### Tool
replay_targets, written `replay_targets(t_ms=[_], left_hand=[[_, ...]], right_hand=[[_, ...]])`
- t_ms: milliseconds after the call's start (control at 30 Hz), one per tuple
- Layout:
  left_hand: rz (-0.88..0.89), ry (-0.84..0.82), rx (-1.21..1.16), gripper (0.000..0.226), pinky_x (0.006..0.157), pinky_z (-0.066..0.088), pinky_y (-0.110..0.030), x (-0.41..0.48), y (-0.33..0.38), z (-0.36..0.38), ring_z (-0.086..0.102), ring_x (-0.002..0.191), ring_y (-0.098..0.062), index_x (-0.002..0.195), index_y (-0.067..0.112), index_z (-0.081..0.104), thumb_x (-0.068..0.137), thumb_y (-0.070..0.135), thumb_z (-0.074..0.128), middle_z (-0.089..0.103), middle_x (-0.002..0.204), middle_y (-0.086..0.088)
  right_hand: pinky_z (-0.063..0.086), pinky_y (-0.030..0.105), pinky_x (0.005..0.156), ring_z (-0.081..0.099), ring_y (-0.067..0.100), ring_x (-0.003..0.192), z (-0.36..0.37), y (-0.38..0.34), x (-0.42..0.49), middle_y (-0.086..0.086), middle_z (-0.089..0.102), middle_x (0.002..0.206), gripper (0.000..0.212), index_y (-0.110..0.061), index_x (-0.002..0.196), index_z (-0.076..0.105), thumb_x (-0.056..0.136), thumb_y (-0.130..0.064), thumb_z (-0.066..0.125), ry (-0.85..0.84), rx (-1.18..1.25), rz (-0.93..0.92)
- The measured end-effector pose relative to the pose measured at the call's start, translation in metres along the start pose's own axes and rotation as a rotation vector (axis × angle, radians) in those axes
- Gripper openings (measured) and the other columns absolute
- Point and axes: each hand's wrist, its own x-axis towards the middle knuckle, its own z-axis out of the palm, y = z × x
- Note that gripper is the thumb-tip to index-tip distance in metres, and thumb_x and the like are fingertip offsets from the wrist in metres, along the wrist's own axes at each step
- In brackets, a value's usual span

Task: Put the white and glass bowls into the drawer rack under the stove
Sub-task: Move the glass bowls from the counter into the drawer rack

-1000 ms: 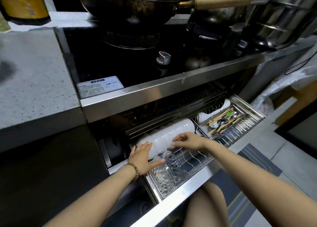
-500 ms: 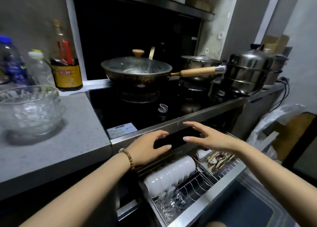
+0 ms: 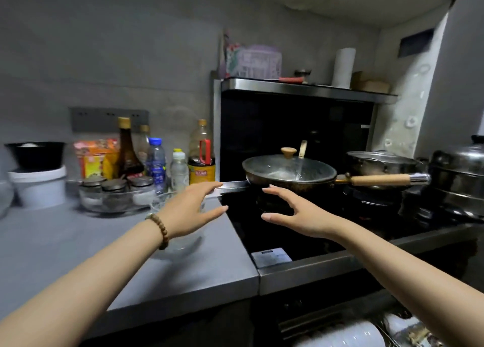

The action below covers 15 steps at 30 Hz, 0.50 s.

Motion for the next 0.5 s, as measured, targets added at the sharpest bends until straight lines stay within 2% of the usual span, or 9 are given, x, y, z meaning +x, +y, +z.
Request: replay_targets(t_ms=[200, 400, 500], left_hand=[[-0.191, -0.004, 0.009, 0.065, 0.107, 0.036, -0.029, -0.024, -0.062, -0.023, 0.042, 0.129, -0.012, 0.14, 0.028, 0.036, 0.083, 0.054, 0.055, 0.042, 0.145, 0.006], [-0.321, 0.051, -0.143, 0.069, 0.105, 0.035, -0.03, -0.033, -0.099, -0.014, 0.042, 0.131, -0.015, 0.138, 0.025, 0.039, 0.079, 0.055, 0.058, 0.042, 0.146, 0.001], [-0.361, 0.03, -0.224, 0.073, 0.107, 0.035, -0.032, -0.032, -0.11, -0.002, 0.041, 0.131, -0.016, 0.139, 0.024, 0.038, 0.077, 0.058, 0.058, 0.041, 0.146, 0.001]], right_hand=[[0.021, 0.014, 0.101, 0.026, 0.002, 0.136, 0.037, -0.028, 0.047, -0.01, 0.028, 0.153, 0.07, -0.031, 0.144, 0.032, 0.083, -0.045, 0.064, -0.041, -0.034, -0.07], [0.023, 0.016, 0.102, 0.028, -0.002, 0.13, 0.076, -0.042, 0.089, -0.007, 0.033, 0.151, 0.065, -0.028, 0.142, 0.036, 0.085, -0.042, 0.063, -0.082, -0.001, -0.119], [0.024, 0.019, 0.105, 0.031, 0.004, 0.134, 0.095, -0.044, 0.106, -0.007, 0.036, 0.149, 0.061, -0.029, 0.139, 0.04, 0.085, -0.043, 0.062, -0.111, -0.012, -0.133]])
